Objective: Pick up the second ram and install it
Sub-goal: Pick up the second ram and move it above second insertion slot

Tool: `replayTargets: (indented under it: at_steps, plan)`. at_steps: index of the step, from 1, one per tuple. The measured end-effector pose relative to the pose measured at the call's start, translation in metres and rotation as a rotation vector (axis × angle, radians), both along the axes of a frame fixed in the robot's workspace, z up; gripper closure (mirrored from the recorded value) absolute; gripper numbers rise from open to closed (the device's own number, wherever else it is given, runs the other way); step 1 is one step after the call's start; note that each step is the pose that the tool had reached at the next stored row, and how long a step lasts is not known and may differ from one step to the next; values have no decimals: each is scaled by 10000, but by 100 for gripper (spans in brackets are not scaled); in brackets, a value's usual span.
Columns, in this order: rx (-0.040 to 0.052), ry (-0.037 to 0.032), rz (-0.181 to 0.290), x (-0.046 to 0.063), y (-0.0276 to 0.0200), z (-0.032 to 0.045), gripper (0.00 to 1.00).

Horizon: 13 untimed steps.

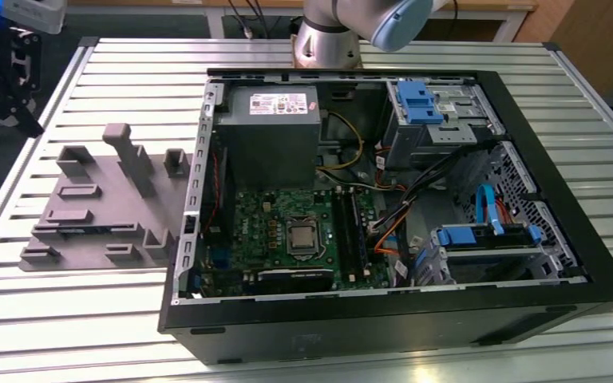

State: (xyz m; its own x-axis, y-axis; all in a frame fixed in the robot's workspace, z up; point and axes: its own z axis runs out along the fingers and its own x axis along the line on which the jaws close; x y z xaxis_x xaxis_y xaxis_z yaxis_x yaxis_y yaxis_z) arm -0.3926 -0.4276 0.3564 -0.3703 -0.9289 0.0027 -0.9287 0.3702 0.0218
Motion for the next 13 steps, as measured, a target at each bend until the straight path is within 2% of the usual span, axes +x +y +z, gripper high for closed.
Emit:
replayTargets:
  at_steps: [3,9,13]
  plan:
    - [-6,5,326,-9,1,-16,89]
    - [-53,9,475,-136,0,-74,89]
    - [-55,14,1151,-136,-1,-104,89]
